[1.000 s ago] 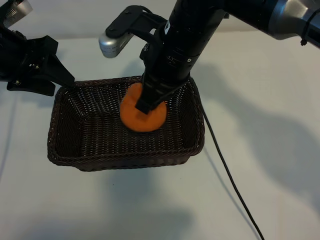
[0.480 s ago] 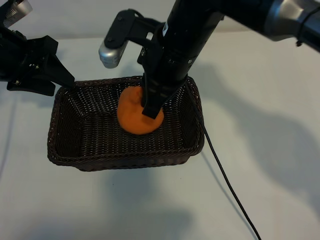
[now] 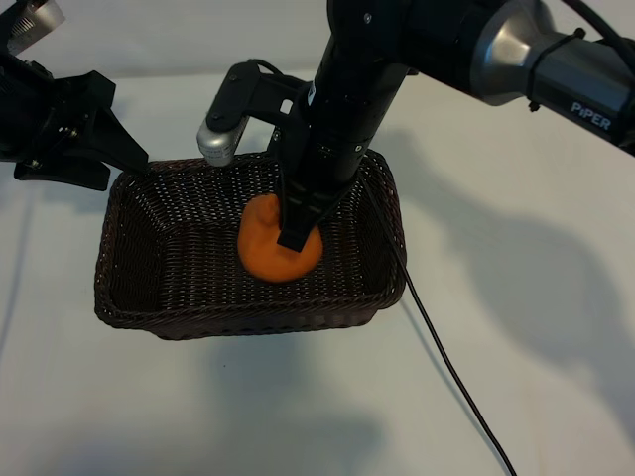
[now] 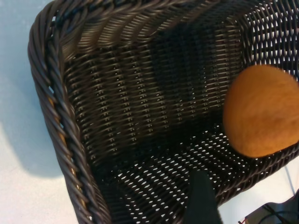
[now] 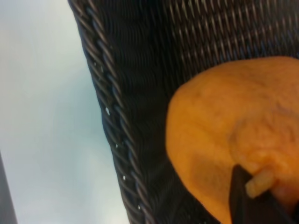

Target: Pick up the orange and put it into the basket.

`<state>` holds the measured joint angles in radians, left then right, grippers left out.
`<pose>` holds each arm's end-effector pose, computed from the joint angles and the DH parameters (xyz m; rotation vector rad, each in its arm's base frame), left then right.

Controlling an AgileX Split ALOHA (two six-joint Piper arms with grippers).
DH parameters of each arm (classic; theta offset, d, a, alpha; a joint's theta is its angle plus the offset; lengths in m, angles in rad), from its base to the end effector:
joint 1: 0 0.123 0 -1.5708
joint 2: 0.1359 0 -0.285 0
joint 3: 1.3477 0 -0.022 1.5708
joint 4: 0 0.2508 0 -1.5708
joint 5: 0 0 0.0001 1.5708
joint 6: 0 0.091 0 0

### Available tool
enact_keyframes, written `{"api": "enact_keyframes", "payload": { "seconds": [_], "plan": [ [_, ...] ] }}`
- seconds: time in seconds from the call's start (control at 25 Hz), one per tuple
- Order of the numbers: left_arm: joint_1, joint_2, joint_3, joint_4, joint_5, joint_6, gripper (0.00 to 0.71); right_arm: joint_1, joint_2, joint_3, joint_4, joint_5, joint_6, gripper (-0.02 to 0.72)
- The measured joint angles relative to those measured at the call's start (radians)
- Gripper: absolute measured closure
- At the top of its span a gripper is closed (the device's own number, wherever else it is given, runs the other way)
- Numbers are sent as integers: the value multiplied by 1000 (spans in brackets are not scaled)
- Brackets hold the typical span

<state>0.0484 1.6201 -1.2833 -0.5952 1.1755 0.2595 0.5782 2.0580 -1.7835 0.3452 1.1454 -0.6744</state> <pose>0.3195 -0.0317 0.2864 0.0236 2.8132 -0.7757 0.3524 0.2635 0.2457 -1.5486 2.3980 0.4602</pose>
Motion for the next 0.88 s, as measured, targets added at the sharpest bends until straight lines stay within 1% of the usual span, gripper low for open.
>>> {"api": "enact_keyframes", "payload": {
  "seconds": [0.16,0.24,0.28,0.4,0.52,0.6,0.64,0.72,0.88],
  "plan": [
    [0,0,0,0,0,0,185,0,6,0,-2,0,-1,653],
    [0,0,0,0,0,0,185,0,6,0,-2,0,-1,628],
    [0,0,0,0,0,0,185,0,6,0,-2,0,-1,598],
    [0,0,0,0,0,0,185,0,5,0,3,5,4,450],
    [0,0,0,0,0,0,185,0,5,0,6,15,9,260],
    [0,0,0,0,0,0,185,0,5,0,6,19,12,176],
    [0,0,0,0,0,0,185,0,5,0,6,19,15,148],
    [0,0,0,0,0,0,185,0,5,0,7,20,28,129],
    [0,0,0,0,0,0,185,0,5,-1,9,48,38,133]
  ]
}}
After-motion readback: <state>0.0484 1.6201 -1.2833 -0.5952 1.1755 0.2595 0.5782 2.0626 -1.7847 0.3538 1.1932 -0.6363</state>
